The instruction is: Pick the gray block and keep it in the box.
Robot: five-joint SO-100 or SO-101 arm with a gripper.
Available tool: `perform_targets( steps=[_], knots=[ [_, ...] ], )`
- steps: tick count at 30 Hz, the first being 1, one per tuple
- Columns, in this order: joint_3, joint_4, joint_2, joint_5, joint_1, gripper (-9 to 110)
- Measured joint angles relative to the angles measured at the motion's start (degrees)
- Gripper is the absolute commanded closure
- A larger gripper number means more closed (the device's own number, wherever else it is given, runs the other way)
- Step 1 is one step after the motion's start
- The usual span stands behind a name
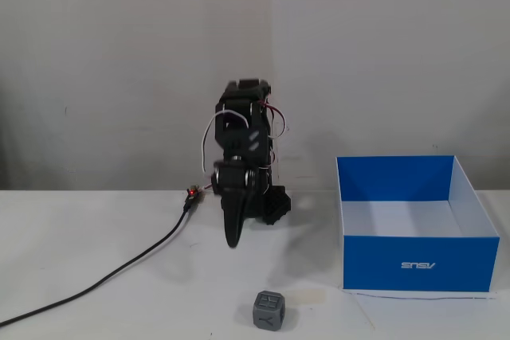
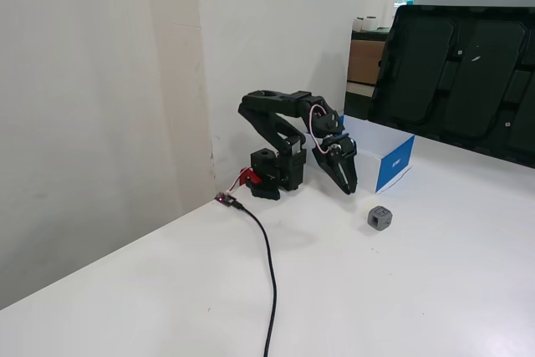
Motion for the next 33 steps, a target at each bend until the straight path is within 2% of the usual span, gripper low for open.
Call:
perform_targets(
  steps=[10, 24, 33],
  knots=[
    [-9.6, 0.0, -16.5, 6.3, -4.7, 99],
    [-21.6, 3.9, -30.3, 12.0, -9.4, 83],
    [-26.3, 3.6, -42.1, 14.1, -10.2, 80]
  ],
)
